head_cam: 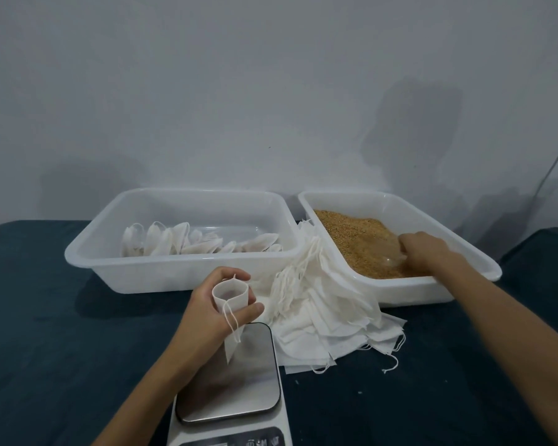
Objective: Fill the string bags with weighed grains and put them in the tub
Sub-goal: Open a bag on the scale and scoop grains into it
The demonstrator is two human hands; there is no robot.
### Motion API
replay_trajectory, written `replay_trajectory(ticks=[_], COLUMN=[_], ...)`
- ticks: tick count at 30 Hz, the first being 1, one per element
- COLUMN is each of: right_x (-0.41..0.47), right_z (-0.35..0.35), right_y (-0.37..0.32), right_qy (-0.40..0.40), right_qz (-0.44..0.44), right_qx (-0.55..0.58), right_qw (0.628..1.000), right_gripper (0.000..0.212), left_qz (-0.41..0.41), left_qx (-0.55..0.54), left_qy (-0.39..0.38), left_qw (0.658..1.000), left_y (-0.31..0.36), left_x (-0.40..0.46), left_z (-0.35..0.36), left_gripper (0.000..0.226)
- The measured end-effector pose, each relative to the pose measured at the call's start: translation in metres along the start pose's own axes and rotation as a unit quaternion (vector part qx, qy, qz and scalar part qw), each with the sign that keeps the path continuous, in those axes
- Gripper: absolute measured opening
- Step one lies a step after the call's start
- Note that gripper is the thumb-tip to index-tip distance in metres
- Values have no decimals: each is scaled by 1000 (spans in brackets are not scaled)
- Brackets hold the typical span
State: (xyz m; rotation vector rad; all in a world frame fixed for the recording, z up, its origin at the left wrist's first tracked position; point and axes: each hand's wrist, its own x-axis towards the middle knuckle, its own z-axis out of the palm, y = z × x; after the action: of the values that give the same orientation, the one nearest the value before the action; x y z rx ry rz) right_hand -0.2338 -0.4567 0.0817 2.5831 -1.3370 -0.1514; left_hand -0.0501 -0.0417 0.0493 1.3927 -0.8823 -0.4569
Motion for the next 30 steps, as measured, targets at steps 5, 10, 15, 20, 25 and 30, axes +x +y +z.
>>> replay_trajectory(ticks=[5, 10, 15, 20, 25, 30], right_x=[-1, -6, -10, -7, -6, -8], right_z=[1, -2, -1, 6, 9, 8], right_y=[-14, -19, -13, -6, -3, -1], right_qy=[9, 24, 6, 29, 65, 93], right_qz=[-64, -112, -139, -103, -75, -59], right_qx=[60, 86, 153, 173, 217, 243], right_qw=[996, 990, 978, 979, 971, 964], right_gripper=[25, 21, 20, 17, 14, 14], left_qz=[3, 2, 2, 2, 1, 2], left_qx=[0, 4, 1, -5, -9, -27], left_qy=[4, 0, -6, -2, 2, 1], left_qw=[1000, 1000, 1000, 1000, 1000, 1000], left_y=[-1, -3, -1, -1, -1, -3], left_x=[0, 1, 0, 1, 1, 1], left_z=[-1, -2, -2, -3, -4, -4], left_gripper=[36, 38, 36, 41, 40, 38])
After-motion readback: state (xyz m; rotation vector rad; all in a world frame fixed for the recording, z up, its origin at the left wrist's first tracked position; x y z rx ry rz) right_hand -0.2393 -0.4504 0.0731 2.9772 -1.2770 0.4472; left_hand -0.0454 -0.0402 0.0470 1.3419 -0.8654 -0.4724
